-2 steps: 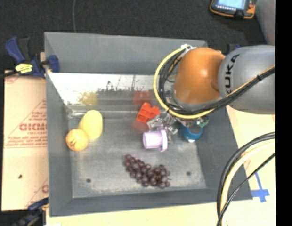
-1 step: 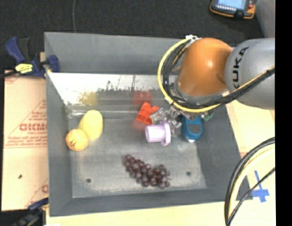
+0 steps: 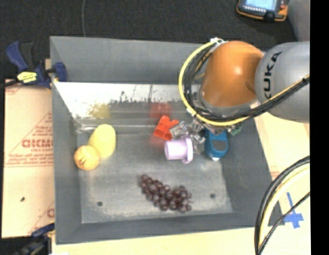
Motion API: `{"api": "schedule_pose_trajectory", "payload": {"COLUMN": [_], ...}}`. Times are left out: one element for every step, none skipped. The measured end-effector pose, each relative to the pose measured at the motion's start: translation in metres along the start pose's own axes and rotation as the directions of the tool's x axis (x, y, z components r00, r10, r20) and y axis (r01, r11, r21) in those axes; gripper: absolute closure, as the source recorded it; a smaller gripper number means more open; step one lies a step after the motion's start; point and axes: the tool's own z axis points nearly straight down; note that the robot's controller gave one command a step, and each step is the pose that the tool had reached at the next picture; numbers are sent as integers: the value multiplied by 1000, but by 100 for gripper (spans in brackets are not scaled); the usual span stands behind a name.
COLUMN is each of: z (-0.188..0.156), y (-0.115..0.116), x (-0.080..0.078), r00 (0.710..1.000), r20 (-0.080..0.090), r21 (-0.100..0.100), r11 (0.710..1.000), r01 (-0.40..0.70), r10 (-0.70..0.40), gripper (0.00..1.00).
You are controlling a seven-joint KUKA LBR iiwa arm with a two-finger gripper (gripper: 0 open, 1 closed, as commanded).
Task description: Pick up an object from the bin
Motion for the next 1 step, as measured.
{"api": "schedule_pose_trajectory", "payload": {"z": [-11], "y": [0], "x": [0], "r00": [1000], "r20": [0], "r21": [0], "r11": [1000], "r01": [-2], "r10": [2], "gripper": [100]}}
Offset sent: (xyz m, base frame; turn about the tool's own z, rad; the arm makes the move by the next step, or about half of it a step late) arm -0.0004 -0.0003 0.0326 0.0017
